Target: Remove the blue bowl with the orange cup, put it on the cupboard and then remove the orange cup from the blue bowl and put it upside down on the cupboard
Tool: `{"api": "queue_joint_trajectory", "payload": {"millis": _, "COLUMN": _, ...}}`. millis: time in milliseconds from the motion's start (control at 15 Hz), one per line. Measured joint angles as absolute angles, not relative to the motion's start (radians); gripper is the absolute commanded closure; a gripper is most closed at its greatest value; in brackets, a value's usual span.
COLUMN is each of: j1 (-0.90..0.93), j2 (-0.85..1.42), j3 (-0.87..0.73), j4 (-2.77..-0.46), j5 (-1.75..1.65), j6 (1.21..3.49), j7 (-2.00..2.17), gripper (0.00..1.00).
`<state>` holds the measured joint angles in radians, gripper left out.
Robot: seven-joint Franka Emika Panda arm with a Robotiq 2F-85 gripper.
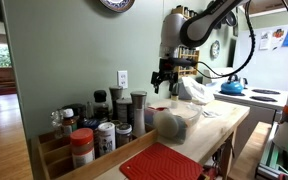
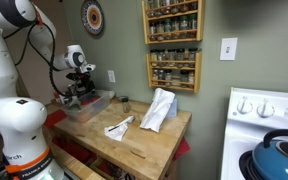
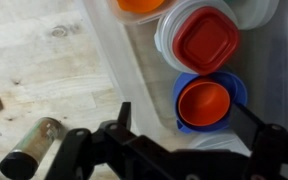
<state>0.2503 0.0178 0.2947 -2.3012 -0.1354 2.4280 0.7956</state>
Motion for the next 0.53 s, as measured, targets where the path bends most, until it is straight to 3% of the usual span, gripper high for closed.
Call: {"api": "queue_joint_trajectory", "payload": {"millis": 533, "j1": 0.316, "j2": 0.172, "j3": 0.275, "j4": -2.235, "j5": -0.242, "j6": 2.494, "j7": 1.217, "gripper": 0.00}}
